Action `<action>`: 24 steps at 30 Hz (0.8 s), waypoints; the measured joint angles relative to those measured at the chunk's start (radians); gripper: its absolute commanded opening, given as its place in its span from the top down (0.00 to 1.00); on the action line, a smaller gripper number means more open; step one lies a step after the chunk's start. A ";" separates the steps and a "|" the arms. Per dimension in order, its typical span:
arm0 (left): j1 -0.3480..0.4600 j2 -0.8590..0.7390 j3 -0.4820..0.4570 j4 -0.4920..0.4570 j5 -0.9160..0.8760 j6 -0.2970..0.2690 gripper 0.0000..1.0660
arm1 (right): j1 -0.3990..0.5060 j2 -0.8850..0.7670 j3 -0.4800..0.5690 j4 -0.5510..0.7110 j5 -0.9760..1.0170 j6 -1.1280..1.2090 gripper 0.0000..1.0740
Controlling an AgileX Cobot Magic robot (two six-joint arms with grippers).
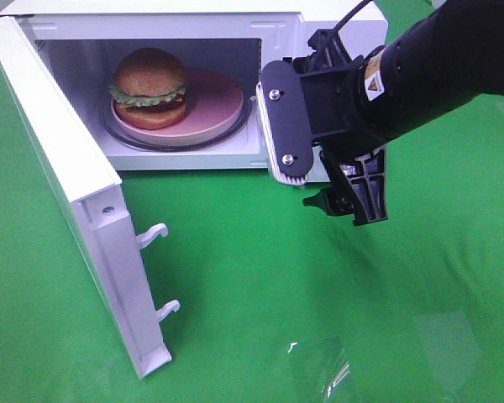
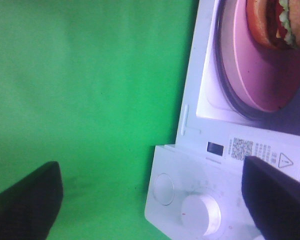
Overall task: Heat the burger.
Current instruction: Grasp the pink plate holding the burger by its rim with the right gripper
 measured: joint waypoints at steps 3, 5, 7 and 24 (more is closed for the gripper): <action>0.000 0.000 0.000 0.000 0.000 0.000 0.06 | 0.005 0.019 -0.013 -0.004 -0.004 0.001 0.15; 0.000 0.000 0.000 0.000 0.000 0.000 0.06 | 0.007 0.038 -0.030 -0.008 -0.010 0.002 0.15; 0.000 0.000 0.000 0.000 0.000 0.000 0.06 | 0.008 0.068 -0.054 -0.011 -0.029 0.002 0.16; 0.000 0.000 0.000 0.000 0.000 0.000 0.06 | 0.011 0.226 -0.185 -0.018 -0.133 0.002 0.18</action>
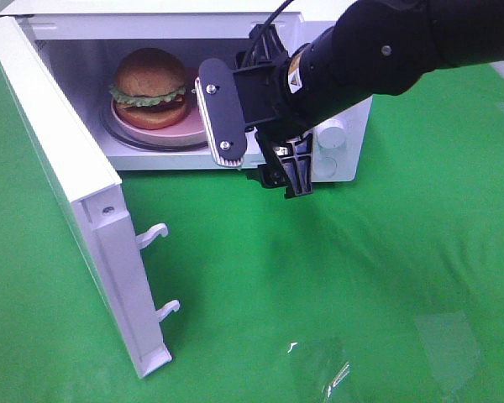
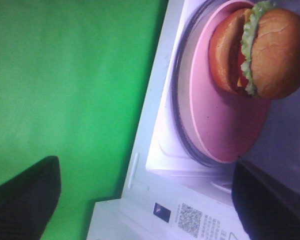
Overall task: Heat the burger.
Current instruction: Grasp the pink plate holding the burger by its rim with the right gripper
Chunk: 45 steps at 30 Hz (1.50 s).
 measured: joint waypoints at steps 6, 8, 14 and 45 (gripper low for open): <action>0.000 0.000 0.000 0.000 0.000 0.000 0.06 | 0.000 0.088 -0.080 0.000 -0.013 0.001 0.19; 0.000 0.000 0.000 0.000 0.000 0.000 0.06 | 0.000 0.112 -0.097 0.000 -0.014 0.005 0.19; 0.000 0.000 0.000 0.000 0.000 0.000 0.06 | 0.000 0.173 -0.140 0.000 -0.014 0.007 0.19; 0.000 0.000 0.000 0.000 0.000 0.000 0.06 | -0.028 0.512 -0.549 -0.046 0.040 0.127 0.21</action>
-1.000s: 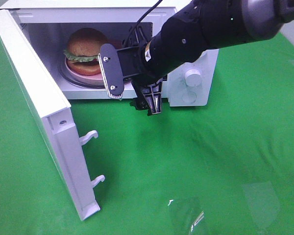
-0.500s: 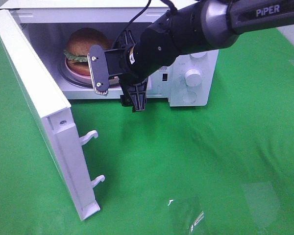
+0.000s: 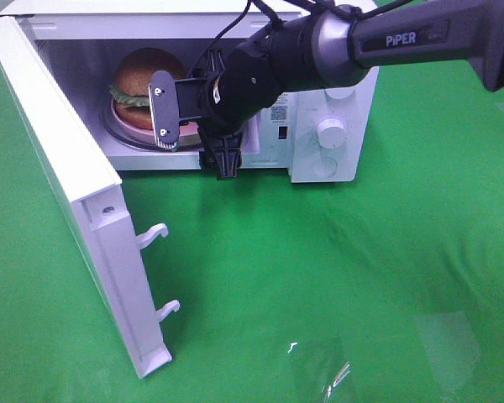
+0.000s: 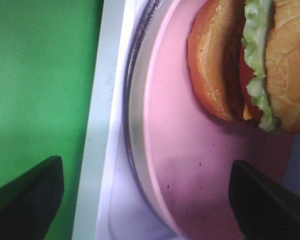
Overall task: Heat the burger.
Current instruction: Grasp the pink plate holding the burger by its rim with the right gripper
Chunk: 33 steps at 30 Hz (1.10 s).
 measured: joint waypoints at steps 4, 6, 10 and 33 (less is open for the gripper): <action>0.000 0.000 0.000 0.000 0.000 0.000 0.06 | 0.000 0.030 -0.038 0.000 0.002 0.001 0.21; 0.000 0.000 0.000 0.000 0.000 0.000 0.06 | 0.000 0.047 -0.063 0.000 0.011 0.001 0.21; 0.000 0.000 0.000 0.000 0.000 0.000 0.06 | 0.000 0.077 -0.111 0.003 0.023 0.002 0.23; 0.000 0.000 0.000 0.000 0.000 0.000 0.06 | 0.001 0.137 -0.162 0.048 0.018 0.005 0.39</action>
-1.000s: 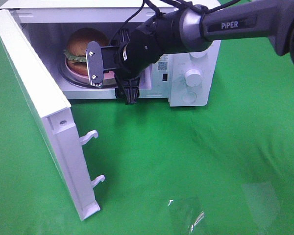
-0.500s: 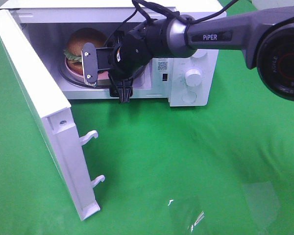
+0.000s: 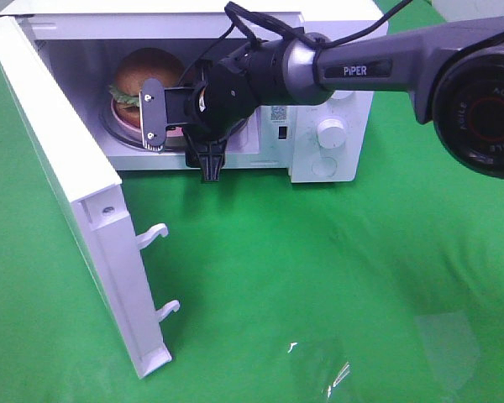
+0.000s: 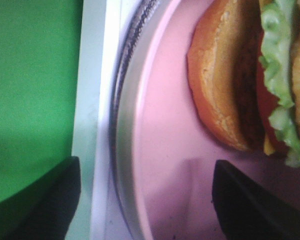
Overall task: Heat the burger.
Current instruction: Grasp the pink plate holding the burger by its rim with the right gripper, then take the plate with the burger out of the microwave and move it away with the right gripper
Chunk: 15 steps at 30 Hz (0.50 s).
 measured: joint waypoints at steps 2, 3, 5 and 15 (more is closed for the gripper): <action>0.000 0.000 0.000 0.000 0.000 0.000 0.06 | 0.001 0.000 0.000 0.001 0.000 0.001 0.46; 0.000 0.000 0.000 0.000 0.000 0.000 0.06 | 0.001 0.000 0.000 0.005 0.004 0.004 0.56; 0.000 0.000 0.000 0.000 0.000 0.000 0.06 | 0.002 0.000 0.000 0.009 0.022 0.006 0.69; 0.000 0.000 0.000 0.000 0.000 0.000 0.06 | 0.014 -0.001 0.000 0.043 0.070 0.003 1.00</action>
